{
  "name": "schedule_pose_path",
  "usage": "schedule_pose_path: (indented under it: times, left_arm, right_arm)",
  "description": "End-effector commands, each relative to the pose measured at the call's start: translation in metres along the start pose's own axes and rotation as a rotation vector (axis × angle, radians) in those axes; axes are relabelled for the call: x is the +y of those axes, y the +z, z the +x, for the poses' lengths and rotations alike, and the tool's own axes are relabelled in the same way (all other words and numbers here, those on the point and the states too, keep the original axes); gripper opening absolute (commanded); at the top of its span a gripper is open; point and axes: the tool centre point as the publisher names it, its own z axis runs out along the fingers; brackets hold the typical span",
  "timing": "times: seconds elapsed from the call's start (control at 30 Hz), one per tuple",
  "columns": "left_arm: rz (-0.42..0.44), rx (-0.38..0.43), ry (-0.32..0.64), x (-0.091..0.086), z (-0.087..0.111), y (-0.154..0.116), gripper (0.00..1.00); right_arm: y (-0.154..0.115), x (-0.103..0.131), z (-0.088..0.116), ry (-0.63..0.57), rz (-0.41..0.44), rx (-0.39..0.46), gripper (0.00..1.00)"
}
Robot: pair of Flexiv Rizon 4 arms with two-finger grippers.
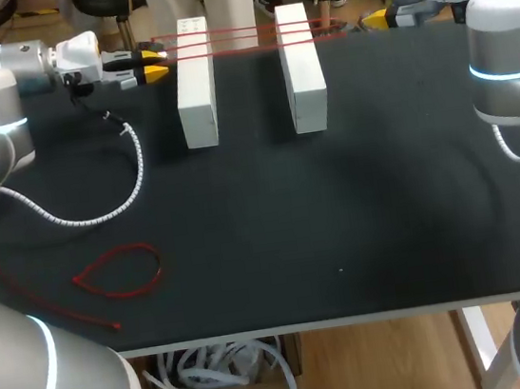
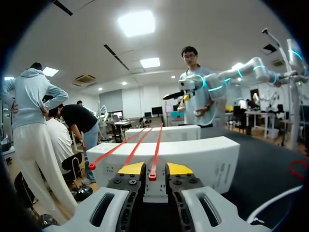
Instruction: Grab the tape and strap the tape.
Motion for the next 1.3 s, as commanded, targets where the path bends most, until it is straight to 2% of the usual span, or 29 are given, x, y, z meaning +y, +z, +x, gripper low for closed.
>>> schedule_pose_path:
  times: [0.03, 0.37, 0.53, 0.6, 0.67, 1.0, 1.3]
  left_arm:
    - [0.002, 0.008, 0.002, 0.001, -0.002, -0.001, 0.21]
    - [-0.007, 0.018, 0.001, 0.001, -0.002, -0.006, 0.15]
    - [-0.010, 0.020, -0.002, 0.001, -0.001, -0.006, 0.16]
    - [-0.011, 0.022, -0.002, 0.001, 0.000, -0.006, 0.12]
    - [-0.010, 0.021, -0.002, 0.001, 0.001, -0.007, 0.00]
    - [-0.009, 0.025, 0.013, -0.002, 0.001, -0.007, 0.00]
    - [-0.031, 0.087, 0.026, -0.020, 0.005, -0.003, 0.00]
  right_arm:
    - [0.000, -0.002, 0.001, -0.001, -0.011, -0.002, 1.00]
    - [0.000, -0.002, 0.001, -0.001, -0.011, -0.002, 1.00]
    - [0.000, -0.002, 0.001, -0.001, -0.011, -0.002, 1.00]
    - [0.000, -0.002, 0.001, -0.001, -0.011, -0.002, 1.00]
    - [0.000, -0.002, 0.001, -0.001, -0.011, -0.002, 1.00]
    - [0.000, -0.002, 0.001, -0.001, -0.011, -0.002, 1.00]
    - [0.000, -0.002, 0.001, -0.001, -0.011, -0.002, 1.00]
